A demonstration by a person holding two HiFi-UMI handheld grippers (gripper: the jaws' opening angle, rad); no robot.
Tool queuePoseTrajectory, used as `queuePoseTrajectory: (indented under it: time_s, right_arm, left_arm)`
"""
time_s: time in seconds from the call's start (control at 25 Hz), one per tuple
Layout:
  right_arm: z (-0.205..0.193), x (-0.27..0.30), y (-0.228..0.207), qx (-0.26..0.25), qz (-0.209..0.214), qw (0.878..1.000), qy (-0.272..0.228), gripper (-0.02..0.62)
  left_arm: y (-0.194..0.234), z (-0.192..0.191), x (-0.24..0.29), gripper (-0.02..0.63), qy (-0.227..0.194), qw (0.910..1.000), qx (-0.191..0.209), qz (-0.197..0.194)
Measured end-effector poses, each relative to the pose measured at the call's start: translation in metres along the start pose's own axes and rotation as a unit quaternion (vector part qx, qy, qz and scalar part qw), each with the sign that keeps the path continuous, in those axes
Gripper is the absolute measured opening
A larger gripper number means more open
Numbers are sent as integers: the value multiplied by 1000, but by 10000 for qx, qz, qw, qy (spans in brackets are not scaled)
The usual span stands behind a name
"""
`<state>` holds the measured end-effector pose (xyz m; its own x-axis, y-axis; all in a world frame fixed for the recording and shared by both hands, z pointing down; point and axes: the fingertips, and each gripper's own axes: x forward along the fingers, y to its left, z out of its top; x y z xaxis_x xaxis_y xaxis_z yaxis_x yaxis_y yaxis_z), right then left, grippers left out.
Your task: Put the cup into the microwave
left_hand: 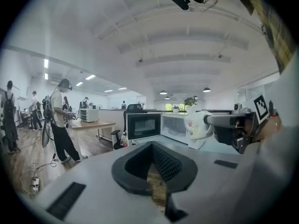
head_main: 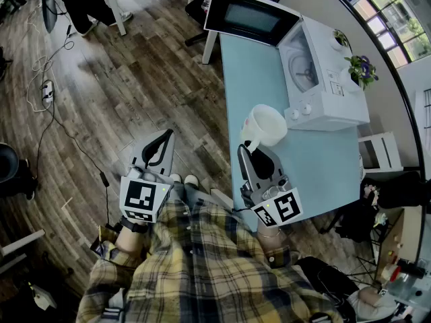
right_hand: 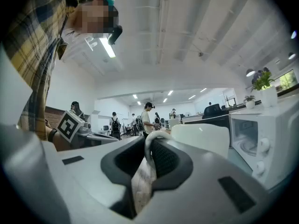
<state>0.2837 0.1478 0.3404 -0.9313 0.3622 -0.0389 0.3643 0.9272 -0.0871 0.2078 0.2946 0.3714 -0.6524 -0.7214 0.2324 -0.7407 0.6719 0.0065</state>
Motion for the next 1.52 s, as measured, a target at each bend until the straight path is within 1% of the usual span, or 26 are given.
queuePoseTrajectory:
  time_s: [0.36, 0.64, 0.76, 0.92, 1.04, 1.16, 1.32, 1.52]
  right_arm:
    - [0, -3, -1, 95, 112, 9999, -12, 54]
    - [-2, 4, -7, 190, 136, 9997, -71, 54]
    - [-4, 15, -13, 239, 105, 9996, -63, 54]
    - [-6, 48, -25, 268, 59, 9996, -55, 54]
    - [-8, 79, -38, 221, 3, 9998, -12, 54]
    - [-7, 113, -55, 195, -81, 9998, 0, 54]
    - [0, 155, -75, 116, -207, 9997, -51, 54]
    - [4, 200, -94, 94, -406, 9991, -115, 54]
  left_arm:
    - [-6, 5, -1, -8, 34, 9998, 199, 19]
    - [-8, 3, 8, -8, 96, 9997, 220, 2]
    - [-2, 2, 18, -8, 104, 9997, 205, -49]
    - [24, 8, 40, -8, 39, 9996, 256, -80]
    - [47, 13, 66, -8, -14, 9994, 306, -153]
    - [74, 23, 97, -8, -70, 9993, 271, -251]
    - [110, 38, 133, -8, -126, 9988, 324, -353]
    - [150, 52, 167, -8, -181, 9980, 381, -469]
